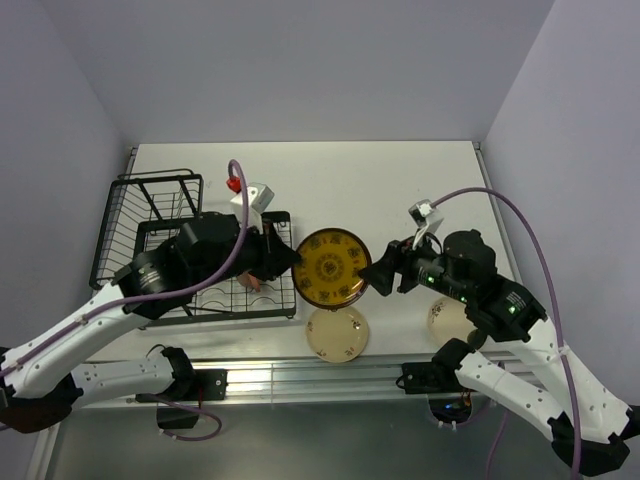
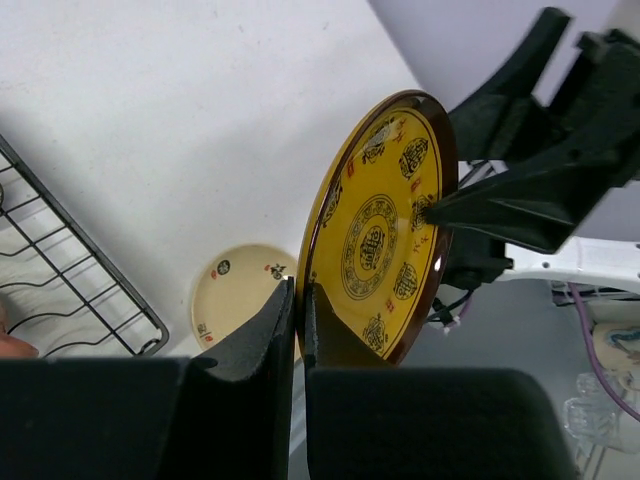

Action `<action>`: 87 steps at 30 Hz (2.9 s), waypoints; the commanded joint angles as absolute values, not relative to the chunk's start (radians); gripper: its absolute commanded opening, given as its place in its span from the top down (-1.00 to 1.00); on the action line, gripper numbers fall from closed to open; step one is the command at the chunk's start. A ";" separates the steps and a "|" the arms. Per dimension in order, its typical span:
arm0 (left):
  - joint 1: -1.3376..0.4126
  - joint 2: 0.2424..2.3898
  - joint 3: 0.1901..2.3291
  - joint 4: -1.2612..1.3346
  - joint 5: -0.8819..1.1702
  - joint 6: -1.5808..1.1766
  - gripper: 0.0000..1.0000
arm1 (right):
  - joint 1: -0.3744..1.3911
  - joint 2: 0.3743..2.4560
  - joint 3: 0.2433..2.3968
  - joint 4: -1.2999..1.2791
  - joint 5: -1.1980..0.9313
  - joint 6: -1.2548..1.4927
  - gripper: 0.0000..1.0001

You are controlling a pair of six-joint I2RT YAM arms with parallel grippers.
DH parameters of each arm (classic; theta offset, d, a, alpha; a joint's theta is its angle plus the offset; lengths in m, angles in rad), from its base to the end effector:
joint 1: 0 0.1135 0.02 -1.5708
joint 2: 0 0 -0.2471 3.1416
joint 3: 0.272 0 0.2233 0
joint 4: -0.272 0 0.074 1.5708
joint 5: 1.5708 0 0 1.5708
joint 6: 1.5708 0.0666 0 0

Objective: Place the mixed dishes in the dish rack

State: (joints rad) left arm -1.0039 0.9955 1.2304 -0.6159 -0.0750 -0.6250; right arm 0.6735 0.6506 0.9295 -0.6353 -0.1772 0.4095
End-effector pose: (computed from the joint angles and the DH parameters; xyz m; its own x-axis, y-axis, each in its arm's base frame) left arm 0.1176 -0.1754 0.3770 -0.6323 -0.0933 -0.7691 0.5351 0.6654 -0.5205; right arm 0.1056 0.0993 0.3314 -0.5460 0.0657 -0.8352 -0.5731 0.6979 0.4296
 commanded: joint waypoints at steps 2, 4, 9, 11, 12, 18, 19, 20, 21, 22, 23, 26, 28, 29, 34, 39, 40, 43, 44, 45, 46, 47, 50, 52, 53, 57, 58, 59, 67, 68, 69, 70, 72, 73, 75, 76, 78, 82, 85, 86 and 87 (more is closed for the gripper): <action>-1.002 0.928 1.232 -0.606 -0.026 -0.637 1.00 | 0.669 0.696 0.960 -0.460 -0.392 0.377 -0.43; -1.002 0.897 1.232 -0.607 -0.012 -0.641 1.00 | 0.669 0.730 0.969 -0.408 -0.440 0.383 -0.19; -1.002 0.850 1.256 -0.658 -0.029 -0.641 1.00 | 0.669 0.785 0.997 -0.318 -0.569 0.416 1.00; -1.002 0.839 1.275 -0.698 -0.067 -0.643 1.00 | 0.669 0.790 1.012 -0.287 -0.565 0.426 1.00; -1.002 0.831 1.284 -0.716 -0.092 -0.647 0.99 | 0.669 0.792 1.020 -0.278 -0.551 0.429 1.00; -1.003 0.734 1.356 -0.782 -0.362 -0.709 -0.99 | 0.669 0.874 1.141 -0.278 -0.450 0.379 1.00; -1.003 0.720 1.370 -0.782 -0.436 -0.716 -0.99 | 0.670 0.890 1.178 -0.276 -0.418 0.356 1.00; -1.002 0.703 1.387 -0.776 -0.458 -0.719 -0.99 | 0.673 0.903 1.190 -0.264 -0.402 0.347 1.00; -1.003 0.669 1.391 -0.759 -0.469 -0.712 -0.99 | 0.678 0.932 1.203 -0.249 -0.384 0.336 1.00; -1.003 0.657 1.400 -0.732 -0.485 -0.704 -0.98 | 0.702 0.952 1.244 -0.242 -0.320 0.299 1.00; -1.002 0.644 1.411 -0.715 -0.500 -0.698 -0.99 | 0.721 0.977 1.271 -0.244 -0.284 0.273 1.00; -1.003 0.597 1.408 -0.632 -0.496 -0.670 -0.98 | 0.811 1.095 1.397 -0.241 -0.114 0.166 1.00; -1.003 0.554 1.398 -0.542 -0.473 -0.635 -0.99 | 0.853 1.193 1.495 -0.220 -0.057 0.093 1.00; -1.002 0.542 1.391 -0.517 -0.463 -0.629 -0.98 | 0.873 1.227 1.523 -0.203 -0.026 0.074 1.00; -1.002 0.463 1.374 -0.387 -0.396 -0.588 -0.98 | 0.971 1.458 1.736 -0.131 0.100 -0.072 1.00; -1.002 0.430 1.361 -0.331 -0.338 -0.581 -0.98 | 1.002 1.643 1.859 -0.072 0.080 -0.250 1.00; -1.002 0.431 1.359 -0.333 -0.325 -0.580 -0.98 | 1.009 1.658 1.867 -0.037 0.059 -0.300 1.00; -1.002 0.436 1.355 -0.354 -0.322 -0.577 -0.97 | 1.028 1.741 1.943 -0.031 0.057 -0.374 1.00; -1.002 0.430 1.339 -0.353 -0.321 -0.575 -0.97 | 1.029 1.794 1.977 -0.041 0.055 -0.385 1.00; -1.002 0.422 1.327 -0.345 -0.318 -0.575 -0.97 | 1.034 1.816 2.002 -0.049 0.046 -0.400 1.00; -1.002 0.416 1.306 -0.330 -0.318 -0.575 -0.97 | 1.041 1.837 2.041 -0.055 0.035 -0.425 1.00; -1.002 0.410 1.295 -0.322 -0.314 -0.575 -0.97 | 1.046 1.857 2.060 -0.057 0.031 -0.434 1.00; -1.002 0.403 1.290 -0.333 -0.319 -0.560 -0.98 | 1.057 1.931 2.132 -0.064 0.028 -0.460 1.00; -1.002 0.416 1.298 -0.351 -0.334 -0.552 -0.98 | 1.065 1.983 2.192 -0.078 0.037 -0.474 1.00; -1.002 0.417 1.298 -0.357 -0.334 -0.552 -0.98 | 1.066 2.002 2.218 -0.089 0.038 -0.479 1.00; -1.002 0.385 1.258 -0.313 -0.324 -0.566 -0.98 | 1.088 2.086 2.298 -0.097 0.060 -0.492 1.00; -1.003 0.380 1.250 -0.305 -0.316 -0.566 -0.98 | 1.091 2.095 2.304 -0.091 0.061 -0.495 1.00; -1.003 0.383 1.253 -0.302 -0.310 -0.566 -0.99 | 1.094 2.106 2.310 -0.086 0.066 -0.492 1.00; -1.003 0.400 1.293 -0.316 -0.264 -0.575 -0.98 | 1.115 2.210 2.387 -0.083 0.106 -0.477 1.00; -1.003 0.399 1.293 -0.318 -0.264 -0.577 -0.98 | 1.115 2.223 2.391 -0.081 0.112 -0.473 1.00; -1.002 0.399 1.295 -0.319 -0.265 -0.580 -0.98 | 1.115 2.230 2.398 -0.075 0.118 -0.468 1.00; -1.003 0.399 1.296 -0.322 -0.267 -0.584 -0.98 | 1.118 2.236 2.402 -0.077 0.126 -0.462 1.00; -1.003 0.397 1.298 -0.324 -0.270 -0.592 -0.98 | 1.120 2.255 2.411 -0.068 0.144 -0.457 1.00; -1.003 0.397 1.299 -0.325 -0.273 -0.594 -0.98 | 1.121 2.261 2.411 -0.061 0.153 -0.453 1.00; -1.002 0.396 1.304 -0.339 -0.282 -0.604 -0.97 | 1.123 2.278 2.425 -0.057 0.178 -0.442 1.00; -1.002 0.393 1.305 -0.344 -0.284 -0.606 -0.97 | 1.124 2.284 2.431 -0.057 0.184 -0.428 1.00; -1.002 0.388 1.302 -0.347 -0.290 -0.609 -0.97 | 1.123 2.293 2.434 -0.054 0.189 -0.419 1.00; -1.002 0.384 1.307 -0.359 -0.295 -0.611 -0.97 | 1.123 2.296 2.416 -0.044 0.190 -0.416 1.00; -1.002 0.382 1.307 -0.367 -0.299 -0.612 -0.98 | 1.123 2.307 2.422 -0.051 0.196 -0.410 1.00; -1.002 0.380 1.307 -0.368 -0.302 -0.614 -0.98 | 1.123 2.309 2.419 -0.051 0.196 -0.410 1.00; -1.002 0.382 1.307 -0.373 -0.305 -0.615 -0.98 | 1.123 2.307 2.411 -0.046 0.199 -0.407 1.00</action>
State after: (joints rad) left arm -1.0019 0.3889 1.2812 -0.3714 -0.2939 -0.6071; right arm 1.1213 2.3013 2.3661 -0.1204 0.1699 -0.4229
